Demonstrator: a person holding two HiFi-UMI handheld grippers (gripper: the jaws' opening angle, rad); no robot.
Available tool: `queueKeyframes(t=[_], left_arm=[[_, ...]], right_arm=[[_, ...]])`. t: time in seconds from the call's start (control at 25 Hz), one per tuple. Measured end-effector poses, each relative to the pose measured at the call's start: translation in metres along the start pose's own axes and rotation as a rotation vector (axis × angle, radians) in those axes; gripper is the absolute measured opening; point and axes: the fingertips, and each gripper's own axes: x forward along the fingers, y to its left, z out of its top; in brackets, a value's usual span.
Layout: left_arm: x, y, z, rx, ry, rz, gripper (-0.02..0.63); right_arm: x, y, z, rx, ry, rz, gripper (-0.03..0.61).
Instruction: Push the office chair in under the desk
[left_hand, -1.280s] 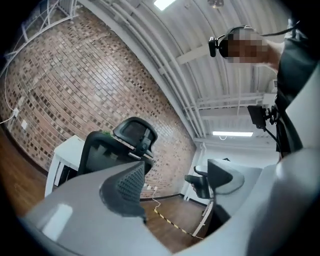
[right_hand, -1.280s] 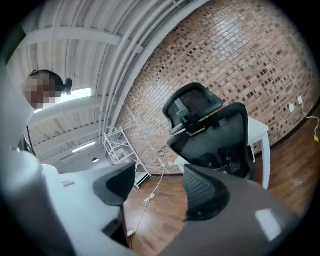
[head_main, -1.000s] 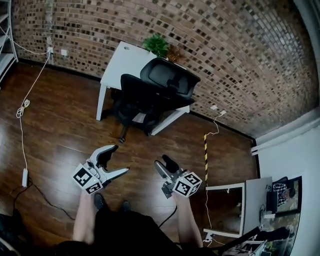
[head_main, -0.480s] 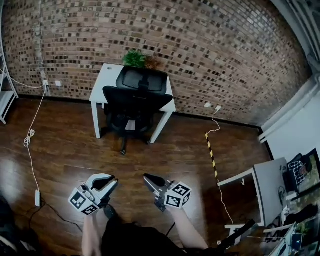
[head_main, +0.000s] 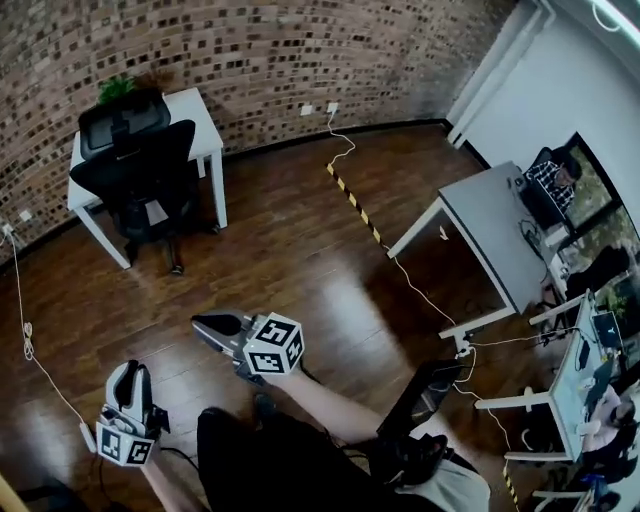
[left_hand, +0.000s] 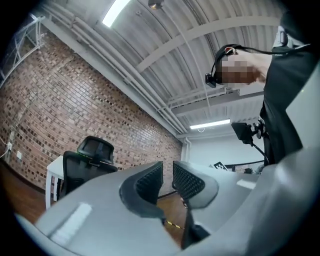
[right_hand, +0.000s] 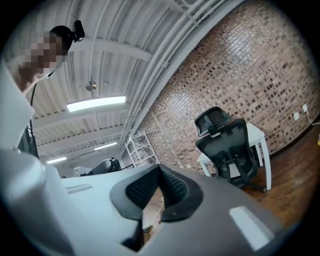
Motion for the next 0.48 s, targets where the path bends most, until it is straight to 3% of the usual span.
queueKeyframes(t=[0.24, 0.48], left_arm=[[-0.011, -0.038, 0.06, 0.027, -0.028, -0.057, 0.201], [-0.054, -0.144, 0.164, 0.052, 0.032, -0.231, 0.204]], right_arm=[[-0.009, 0.074, 0.031, -0.052, -0.054, 0.015, 0.001], [-0.048, 0.219, 0.083, -0.063, -0.191, 0.004, 0.0]])
